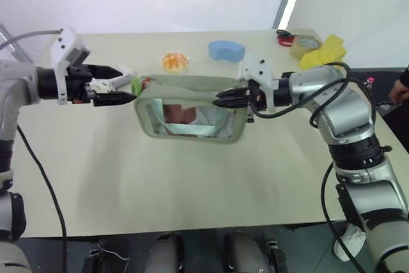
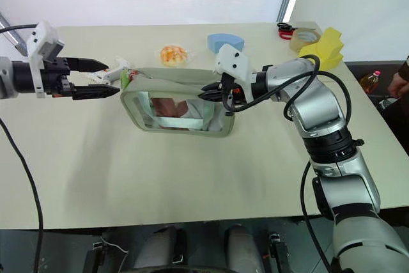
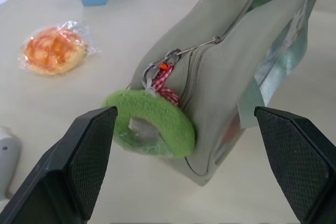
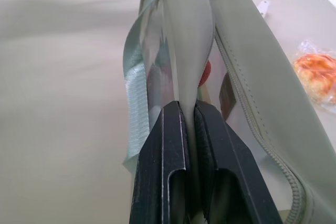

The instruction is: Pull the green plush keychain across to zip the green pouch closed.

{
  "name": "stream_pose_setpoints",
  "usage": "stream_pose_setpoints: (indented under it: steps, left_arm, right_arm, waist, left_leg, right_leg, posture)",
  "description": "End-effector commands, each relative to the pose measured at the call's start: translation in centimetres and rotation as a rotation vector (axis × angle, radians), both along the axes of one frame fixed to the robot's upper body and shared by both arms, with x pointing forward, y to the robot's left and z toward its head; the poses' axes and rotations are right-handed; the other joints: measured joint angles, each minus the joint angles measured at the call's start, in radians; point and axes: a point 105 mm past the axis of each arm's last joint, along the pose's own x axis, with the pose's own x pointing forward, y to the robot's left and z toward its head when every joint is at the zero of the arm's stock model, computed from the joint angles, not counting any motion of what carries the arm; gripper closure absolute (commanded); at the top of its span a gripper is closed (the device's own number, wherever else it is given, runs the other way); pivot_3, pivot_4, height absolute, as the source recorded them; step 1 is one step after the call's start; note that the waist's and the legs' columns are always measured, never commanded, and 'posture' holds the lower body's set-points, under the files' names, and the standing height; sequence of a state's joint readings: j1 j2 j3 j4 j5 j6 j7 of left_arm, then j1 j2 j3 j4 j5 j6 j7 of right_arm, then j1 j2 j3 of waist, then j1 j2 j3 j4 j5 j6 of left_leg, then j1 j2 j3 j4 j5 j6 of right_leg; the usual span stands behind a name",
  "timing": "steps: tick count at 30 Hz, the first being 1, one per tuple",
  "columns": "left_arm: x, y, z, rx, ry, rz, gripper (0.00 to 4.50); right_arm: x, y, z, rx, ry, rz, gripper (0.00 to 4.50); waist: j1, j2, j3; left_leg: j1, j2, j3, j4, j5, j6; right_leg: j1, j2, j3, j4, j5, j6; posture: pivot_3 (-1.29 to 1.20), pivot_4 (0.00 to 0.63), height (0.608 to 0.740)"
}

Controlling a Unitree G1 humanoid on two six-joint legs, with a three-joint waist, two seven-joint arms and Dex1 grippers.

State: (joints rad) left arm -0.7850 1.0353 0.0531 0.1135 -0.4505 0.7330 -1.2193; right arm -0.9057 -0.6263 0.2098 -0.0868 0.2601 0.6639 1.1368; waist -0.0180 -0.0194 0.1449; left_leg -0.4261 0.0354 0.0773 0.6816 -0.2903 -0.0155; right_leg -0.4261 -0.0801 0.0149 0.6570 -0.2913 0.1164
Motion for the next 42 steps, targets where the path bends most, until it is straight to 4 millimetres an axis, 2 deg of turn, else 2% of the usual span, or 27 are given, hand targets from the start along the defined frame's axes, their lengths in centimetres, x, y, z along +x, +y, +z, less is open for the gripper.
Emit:
stream_pose_setpoints:
  steps: [1, 5, 8, 11, 13, 14, 17, 19, 23, 29, 32, 35, 39, 42]
  left_arm:
    - [-0.7, -0.1, 1.2, -0.014, -0.022, -0.025, 0.00]
    - [-1.0, -0.3, 0.2, 0.011, 0.001, -0.038, 0.00]
    - [-0.9, -0.3, 0.1, 0.007, 0.001, -0.037, 0.00]
    - [-0.6, -0.1, 0.2, 0.002, 0.000, -0.025, 0.00]
    - [-0.5, 0.0, 0.2, 0.000, 0.002, -0.020, 0.00]
    - [-0.4, 0.2, 0.3, -0.010, 0.002, -0.011, 0.00]
    - [0.3, 1.2, 0.6, -0.020, -0.006, 0.025, 0.00]
    - [0.7, 1.8, 0.6, -0.016, -0.010, 0.042, 0.00]
    - [1.7, 2.0, 0.4, -0.009, -0.013, 0.046, 0.00]
    - [2.9, 1.3, -0.4, 0.002, -0.001, 0.011, 0.00]
    - [3.4, 1.3, -0.8, 0.011, -0.001, 0.011, 0.00]
    - [3.9, 1.6, -1.4, 0.038, 0.000, 0.015, 0.00]
    - [4.5, 1.3, -3.3, 0.070, 0.018, -0.002, 0.00]
    - [5.1, 0.5, -3.8, 0.037, 0.015, -0.009, 0.00]
  right_arm:
    - [-1.2, -0.2, 2.8, 0.032, -0.092, 0.038, 4.46]
    - [-1.8, -0.3, 0.7, -0.009, -0.075, 0.049, 4.46]
    - [-1.5, -0.6, -0.1, -0.023, -0.078, 0.034, 4.46]
    - [-1.0, -1.3, -0.2, -0.028, -0.087, 0.009, 3.35]
    - [-1.0, -1.5, 0.0, -0.030, -0.091, 0.005, 2.40]
    - [-1.4, -1.9, 0.7, -0.032, -0.100, -0.002, 1.96]
    - [-2.7, -3.1, 2.5, -0.024, -0.113, -0.033, 1.96]
    - [-3.3, -3.6, 2.8, -0.025, -0.106, -0.052, 1.96]
    - [-3.4, -3.8, 1.6, -0.021, -0.079, -0.087, 1.96]
    - [-2.8, -2.9, -0.2, 0.007, -0.044, -0.099, 1.96]
    - [-2.6, -2.9, -1.0, 0.000, -0.034, -0.097, 2.84]
    - [-2.9, -2.9, -1.2, 0.000, -0.029, -0.080, 4.37]
    - [-3.3, -3.4, -2.0, -0.052, -0.042, -0.056, 4.45]
    - [-3.4, -3.4, -2.2, -0.056, -0.043, -0.053, 4.45]
  waist:
    - [0.005, 0.000, 0.000]
    - [0.003, 0.000, 0.000]
    - [0.003, 0.000, 0.000]
    - [0.002, 0.000, 0.000]
    - [0.002, 0.000, 0.000]
    - [0.002, 0.000, 0.000]
    - [0.008, 0.000, 0.000]
    - [0.008, 0.000, 0.000]
    - [0.006, -0.001, 0.000]
    - [0.004, -0.001, 0.000]
    - [0.004, -0.001, 0.000]
    - [0.004, -0.001, 0.000]
    - [0.007, -0.001, 0.000]
    - [0.007, -0.001, 0.000]
  left_leg:
    - [0.000, 0.000, 0.000, 0.000, 0.000, 0.000]
    - [0.000, 0.000, 0.000, 0.000, 0.000, 0.000]
    - [0.000, 0.000, 0.000, 0.001, 0.000, 0.000]
    - [0.000, 0.000, 0.000, 0.001, 0.000, 0.001]
    - [0.000, 0.000, 0.000, 0.001, 0.000, 0.001]
    - [0.000, 0.000, 0.000, 0.001, 0.000, 0.001]
    - [0.000, 0.000, 0.000, 0.001, 0.000, 0.001]
    - [0.000, -0.001, 0.000, 0.001, 0.000, 0.001]
    - [0.000, -0.001, 0.000, 0.001, -0.001, 0.001]
    - [0.000, -0.001, 0.000, 0.001, -0.001, 0.001]
    - [0.000, -0.001, 0.000, 0.001, -0.001, 0.001]
    - [0.000, -0.001, 0.000, 0.001, -0.001, 0.001]
    - [0.000, -0.001, 0.000, 0.001, -0.001, 0.001]
    - [0.000, -0.001, 0.000, 0.002, -0.001, 0.001]
  right_leg:
    - [0.000, 0.000, 0.000, 0.000, 0.000, 0.000]
    - [0.000, 0.000, 0.000, 0.000, 0.000, 0.000]
    - [0.000, 0.000, 0.000, 0.000, 0.000, 0.000]
    - [0.000, 0.000, 0.000, 0.000, 0.000, 0.000]
    - [0.000, 0.000, 0.000, 0.000, 0.000, 0.000]
    - [0.000, 0.000, 0.000, 0.000, 0.000, 0.000]
    - [0.000, 0.000, 0.000, 0.000, 0.000, 0.000]
    - [0.001, 0.000, 0.000, 0.000, 0.000, 0.000]
    - [0.001, 0.000, 0.000, -0.001, 0.000, 0.000]
    - [0.001, 0.000, 0.000, -0.001, 0.000, 0.000]
    - [0.001, 0.000, 0.000, -0.001, 0.000, 0.000]
    - [0.001, 0.000, 0.000, -0.001, 0.000, 0.000]
    - [0.002, 0.000, 0.000, -0.001, 0.000, 0.000]
    - [0.002, 0.000, 0.000, -0.001, 0.000, 0.000]
  posture:
    - [0.00, 0.150, 0.740]
    - [0.00, 0.150, 0.740]
    - [0.00, 0.150, 0.740]
    - [0.00, 0.150, 0.740]
    - [0.00, 0.150, 0.740]
    - [0.00, 0.150, 0.740]
    - [0.00, 0.150, 0.740]
    - [0.00, 0.150, 0.740]
    - [0.00, 0.150, 0.740]
    - [0.00, 0.150, 0.740]
    - [0.00, 0.150, 0.740]
    - [0.00, 0.150, 0.740]
    - [0.00, 0.150, 0.740]
    - [0.00, 0.150, 0.740]
